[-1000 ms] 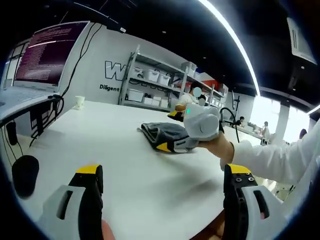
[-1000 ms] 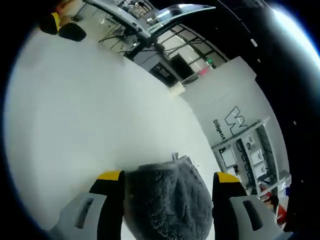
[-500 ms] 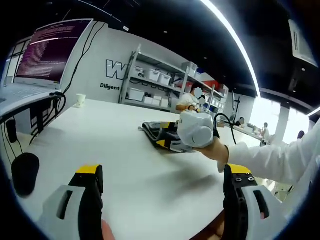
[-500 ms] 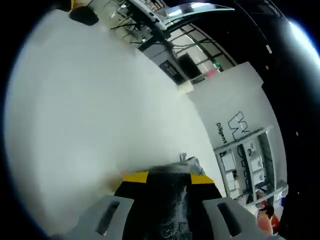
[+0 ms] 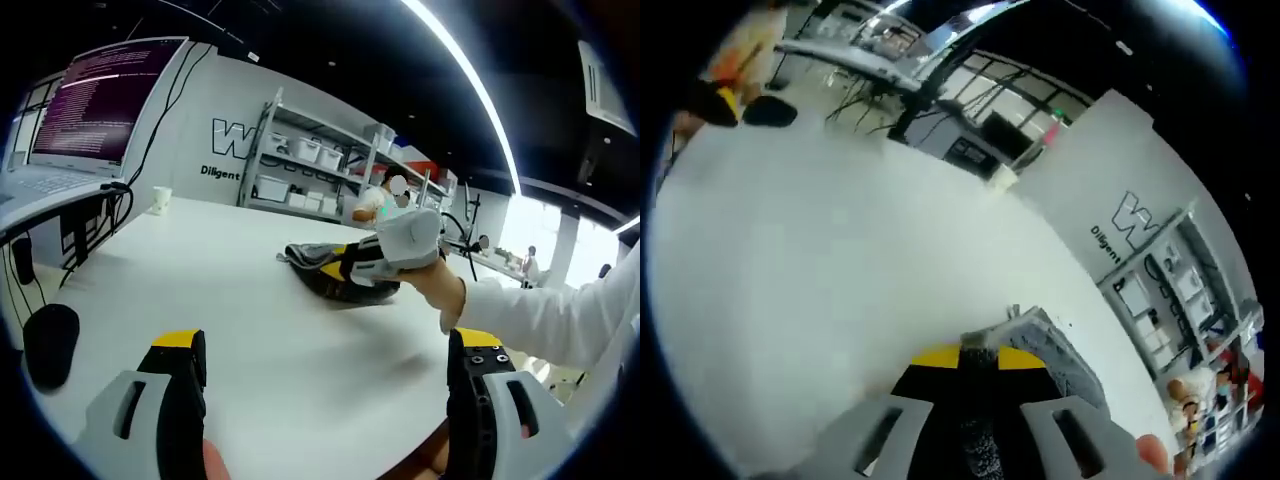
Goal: Open the folded towel by lifting each exposed corner and separating the folded layers until the towel lies flat within the target outline without major curled edges
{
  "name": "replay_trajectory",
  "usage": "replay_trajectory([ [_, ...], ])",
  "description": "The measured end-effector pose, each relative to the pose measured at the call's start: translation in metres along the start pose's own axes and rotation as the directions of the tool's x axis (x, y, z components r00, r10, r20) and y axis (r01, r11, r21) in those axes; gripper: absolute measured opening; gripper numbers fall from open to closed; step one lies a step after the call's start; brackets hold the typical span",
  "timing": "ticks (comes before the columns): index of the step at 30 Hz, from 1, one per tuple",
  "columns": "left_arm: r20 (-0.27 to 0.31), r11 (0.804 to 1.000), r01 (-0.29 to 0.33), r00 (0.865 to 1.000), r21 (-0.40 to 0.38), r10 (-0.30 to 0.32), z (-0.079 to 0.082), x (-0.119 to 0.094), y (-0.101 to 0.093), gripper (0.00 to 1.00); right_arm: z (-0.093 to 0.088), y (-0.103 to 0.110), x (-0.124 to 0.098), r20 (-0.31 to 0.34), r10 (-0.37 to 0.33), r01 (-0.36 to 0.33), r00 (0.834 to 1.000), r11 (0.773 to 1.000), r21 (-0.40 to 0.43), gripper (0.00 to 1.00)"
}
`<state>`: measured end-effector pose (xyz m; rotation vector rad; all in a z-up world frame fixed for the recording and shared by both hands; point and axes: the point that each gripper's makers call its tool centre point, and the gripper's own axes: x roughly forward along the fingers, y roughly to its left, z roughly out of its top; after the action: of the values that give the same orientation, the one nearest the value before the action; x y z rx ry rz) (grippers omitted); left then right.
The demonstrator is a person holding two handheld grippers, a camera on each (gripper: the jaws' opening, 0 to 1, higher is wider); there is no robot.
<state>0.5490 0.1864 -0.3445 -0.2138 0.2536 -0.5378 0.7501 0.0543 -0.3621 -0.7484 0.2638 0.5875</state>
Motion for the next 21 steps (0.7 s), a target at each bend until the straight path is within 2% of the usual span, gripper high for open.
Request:
replay_trajectory([
  [3, 0.000, 1.000, 0.003, 1.000, 0.001, -0.003, -0.001, 0.000, -0.002, 1.00, 0.009, -0.013, -0.014, 0.077, 0.004, -0.013, 0.997, 0.992, 0.124, 0.02],
  [8, -0.004, 1.000, 0.011, 1.000, 0.003, -0.011, -0.002, 0.001, -0.006, 1.00, 0.012, -0.041, -0.032, 0.155, -0.032, -0.014, 0.987, 0.958, 0.286, 0.02],
  [10, -0.004, 1.000, 0.014, 1.000, 0.004, -0.014, -0.002, 0.001, -0.007, 1.00, 0.011, -0.052, -0.038, 0.175, -0.044, -0.010, 0.984, 0.955, 0.296, 0.02],
  [12, -0.005, 1.000, 0.017, 1.000, 0.004, -0.017, -0.002, 0.001, -0.008, 1.00, 0.010, -0.068, -0.046, 0.199, -0.096, 0.030, 0.975, 0.949, 0.314, 0.02],
  [17, -0.005, 1.000, 0.014, 1.000, 0.006, -0.014, -0.001, 0.002, -0.008, 1.00, -0.003, -0.099, -0.063, 0.206, -0.186, 0.093, 0.961, 0.915, 0.393, 0.02],
  [21, -0.012, 1.000, 0.016, 1.000, 0.008, -0.016, -0.002, 0.004, -0.010, 1.00, -0.014, -0.116, -0.072, 0.203, -0.237, 0.129, 0.950, 0.890, 0.438, 0.02],
])
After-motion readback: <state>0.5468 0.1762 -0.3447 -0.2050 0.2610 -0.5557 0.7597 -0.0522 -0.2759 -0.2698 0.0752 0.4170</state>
